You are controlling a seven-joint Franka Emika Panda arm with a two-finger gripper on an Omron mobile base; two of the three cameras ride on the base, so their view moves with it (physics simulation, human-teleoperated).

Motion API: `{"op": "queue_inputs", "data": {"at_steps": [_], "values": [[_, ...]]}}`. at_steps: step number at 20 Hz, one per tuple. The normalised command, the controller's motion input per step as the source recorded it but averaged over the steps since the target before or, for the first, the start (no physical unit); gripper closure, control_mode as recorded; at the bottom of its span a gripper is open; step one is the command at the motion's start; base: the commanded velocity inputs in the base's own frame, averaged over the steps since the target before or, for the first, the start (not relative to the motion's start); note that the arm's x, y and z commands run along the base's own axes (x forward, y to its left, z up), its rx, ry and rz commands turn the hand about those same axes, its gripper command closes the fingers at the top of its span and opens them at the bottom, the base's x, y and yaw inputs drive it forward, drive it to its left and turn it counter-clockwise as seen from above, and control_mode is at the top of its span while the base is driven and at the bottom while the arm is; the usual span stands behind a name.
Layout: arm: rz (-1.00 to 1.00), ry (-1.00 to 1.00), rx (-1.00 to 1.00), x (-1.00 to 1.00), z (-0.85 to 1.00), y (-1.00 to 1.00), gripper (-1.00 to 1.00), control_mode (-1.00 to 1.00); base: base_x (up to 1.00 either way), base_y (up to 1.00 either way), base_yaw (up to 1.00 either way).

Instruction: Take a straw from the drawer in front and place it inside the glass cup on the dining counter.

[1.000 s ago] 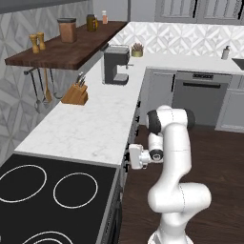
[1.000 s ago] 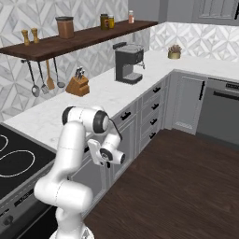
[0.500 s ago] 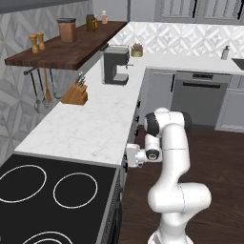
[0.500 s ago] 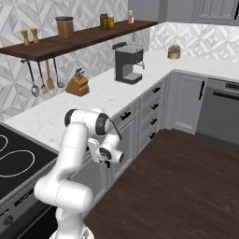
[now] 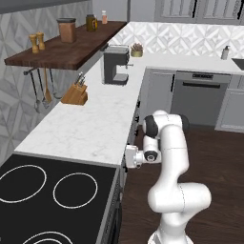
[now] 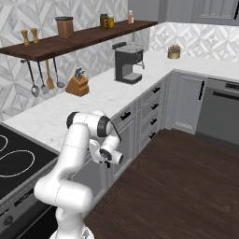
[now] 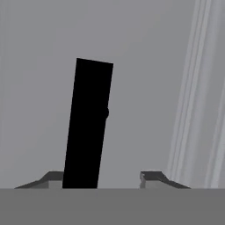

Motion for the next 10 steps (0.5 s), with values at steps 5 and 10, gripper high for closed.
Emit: {"op": "queue_inputs", "data": {"at_steps": [5,10], "values": [[0.0,-0.09,0.0,-0.31,0.0,-0.43,1.0,-1.0,0.0,0.0,0.0],[0.0,-0.06,0.0,-0.51,0.0,-0.94,1.0,-1.0,0.0,0.0,0.0]]}}
